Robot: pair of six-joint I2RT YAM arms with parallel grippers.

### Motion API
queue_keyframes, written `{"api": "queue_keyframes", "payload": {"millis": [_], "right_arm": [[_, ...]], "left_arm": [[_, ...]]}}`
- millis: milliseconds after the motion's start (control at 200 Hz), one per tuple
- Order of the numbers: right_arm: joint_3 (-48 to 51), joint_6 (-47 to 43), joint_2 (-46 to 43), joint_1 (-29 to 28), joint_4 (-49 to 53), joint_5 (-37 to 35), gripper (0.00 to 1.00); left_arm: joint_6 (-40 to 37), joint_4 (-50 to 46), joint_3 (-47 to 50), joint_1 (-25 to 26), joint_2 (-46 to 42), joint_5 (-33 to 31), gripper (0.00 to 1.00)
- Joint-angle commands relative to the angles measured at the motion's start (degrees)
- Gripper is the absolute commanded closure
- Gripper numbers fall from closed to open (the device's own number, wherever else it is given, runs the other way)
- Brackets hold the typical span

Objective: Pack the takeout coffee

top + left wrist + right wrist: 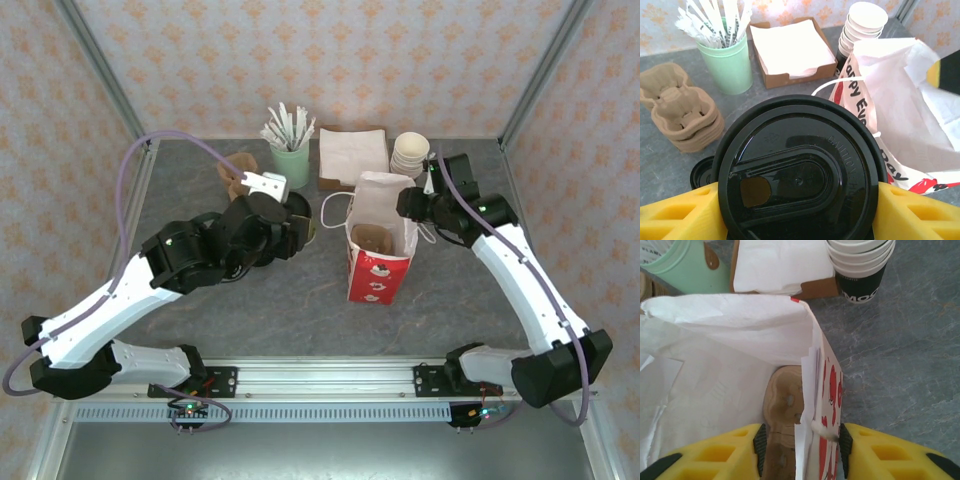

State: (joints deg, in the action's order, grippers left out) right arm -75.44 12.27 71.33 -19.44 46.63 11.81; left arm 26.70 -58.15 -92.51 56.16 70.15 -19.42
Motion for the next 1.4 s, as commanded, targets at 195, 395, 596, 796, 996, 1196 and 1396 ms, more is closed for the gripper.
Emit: {"api": "queue_keyframes", "payload": {"millis": [195, 395, 596, 796, 996, 1196, 1396], "right_arm": [[2.9, 14.2, -0.5, -1.5, -4.2, 2.2, 0.87], [4.7, 24.6, -2.2, -8.0, -6.8, -3.6, 0.98], [5.2, 32.3, -1.3, -15.6, -8.4, -9.4, 1.00], [5.1, 40.3, 0.8, -23.5, -11.7, -14.2, 1.00], [4.1, 41.5, 3.5, -26.0, -12.5, -13.1, 0.88], [1.7, 33.6, 1.2, -26.0, -9.6, -16.1, 0.49], [1.0, 20.1, -2.5, -20.1, -9.9, -12.2, 0.39]], "left_arm": [[-3.0, -5.0, -7.9, 0.3, 1.9, -3.0, 0.31], [-4.7, -5.9, -12.1, 0.1, 3.0, -3.1, 0.31], [-6.0, -6.6, -14.4, 0.0, 3.2, -2.7, 0.31], [-7.2, -7.1, -16.0, -0.3, 3.4, -1.4, 0.31], [-7.1, -6.1, -14.8, -0.8, 3.8, 0.5, 0.30], [-6.7, -5.7, -14.0, -2.2, 5.5, 3.6, 0.31], [-6.6, -4.0, -14.0, -2.4, 7.6, 5.2, 0.30]]}}
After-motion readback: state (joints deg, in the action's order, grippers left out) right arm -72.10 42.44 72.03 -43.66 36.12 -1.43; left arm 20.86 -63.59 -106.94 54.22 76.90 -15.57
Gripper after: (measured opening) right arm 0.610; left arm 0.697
